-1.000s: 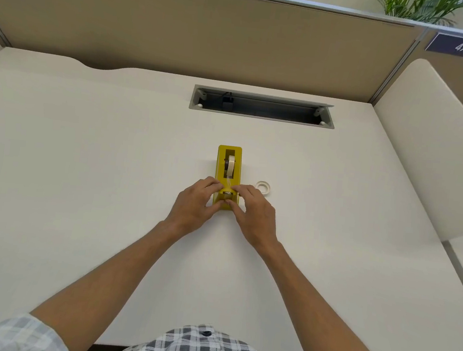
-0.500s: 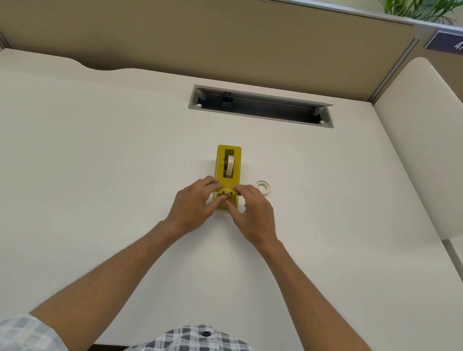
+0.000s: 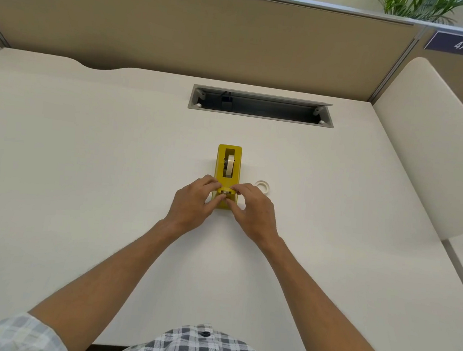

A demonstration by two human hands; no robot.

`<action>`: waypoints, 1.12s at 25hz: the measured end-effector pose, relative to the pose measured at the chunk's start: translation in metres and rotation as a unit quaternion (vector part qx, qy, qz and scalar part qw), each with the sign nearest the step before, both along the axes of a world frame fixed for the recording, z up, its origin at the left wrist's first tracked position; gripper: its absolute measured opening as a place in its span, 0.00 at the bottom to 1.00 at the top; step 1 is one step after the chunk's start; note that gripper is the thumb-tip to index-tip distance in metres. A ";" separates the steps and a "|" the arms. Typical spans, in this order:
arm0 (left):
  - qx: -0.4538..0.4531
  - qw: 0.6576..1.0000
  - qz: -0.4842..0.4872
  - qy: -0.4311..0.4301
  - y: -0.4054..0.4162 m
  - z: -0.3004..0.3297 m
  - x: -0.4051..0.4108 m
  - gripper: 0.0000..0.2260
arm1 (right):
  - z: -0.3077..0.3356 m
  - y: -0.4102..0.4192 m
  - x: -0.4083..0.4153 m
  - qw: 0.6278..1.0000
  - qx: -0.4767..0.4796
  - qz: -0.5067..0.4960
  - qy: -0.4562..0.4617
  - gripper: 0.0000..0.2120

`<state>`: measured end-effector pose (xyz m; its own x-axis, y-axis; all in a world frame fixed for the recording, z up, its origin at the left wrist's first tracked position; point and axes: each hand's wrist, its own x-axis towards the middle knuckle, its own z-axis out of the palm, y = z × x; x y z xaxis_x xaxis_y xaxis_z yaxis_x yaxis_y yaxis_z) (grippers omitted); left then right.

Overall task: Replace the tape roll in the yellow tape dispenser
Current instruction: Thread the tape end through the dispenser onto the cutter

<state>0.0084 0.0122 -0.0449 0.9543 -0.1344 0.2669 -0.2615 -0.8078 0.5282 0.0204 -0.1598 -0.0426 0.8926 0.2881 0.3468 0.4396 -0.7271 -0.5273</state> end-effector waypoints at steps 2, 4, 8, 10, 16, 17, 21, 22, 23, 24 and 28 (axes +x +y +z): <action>0.008 1.000 0.003 -0.005 -0.001 0.001 0.000 0.13 | 0.000 0.000 0.001 1.000 0.001 -0.007 0.000 0.14; 0.009 1.000 0.004 -0.006 -0.002 0.002 0.000 0.14 | 0.000 0.001 0.000 1.000 0.000 -0.007 0.001 0.14; 0.008 1.000 0.000 0.004 -0.001 0.003 0.000 0.14 | 0.001 0.001 -0.001 1.000 -0.006 0.001 0.005 0.16; 0.011 1.000 0.003 0.006 -0.001 0.004 0.001 0.14 | 0.002 0.001 -0.001 1.000 -0.009 -0.003 0.004 0.15; 0.000 1.000 -0.004 0.009 0.000 0.006 0.000 0.14 | 0.004 0.002 -0.002 1.000 -0.005 0.001 0.005 0.14; 0.000 1.000 -0.005 0.012 0.000 0.006 0.000 0.14 | 0.004 0.001 -0.002 1.000 -0.006 0.005 0.004 0.15; 0.006 1.000 0.001 0.013 0.000 0.008 0.001 0.13 | 0.005 -0.001 -0.001 1.000 -0.014 0.001 0.007 0.14; 0.008 1.000 0.005 0.013 0.000 0.009 0.000 0.13 | 0.005 -0.001 0.000 1.000 -0.014 -0.002 0.008 0.14; 0.009 1.000 0.009 0.013 0.000 0.010 0.000 0.13 | 0.005 -0.001 0.001 1.000 -0.016 -0.005 0.010 0.13; 0.009 1.000 0.011 0.014 0.000 0.010 0.000 0.13 | 0.005 -0.001 0.001 1.000 -0.018 -0.007 0.010 0.13; 0.002 1.000 0.001 0.018 -0.001 0.011 0.000 0.13 | 0.008 0.000 -0.001 1.000 -0.023 -0.002 0.008 0.13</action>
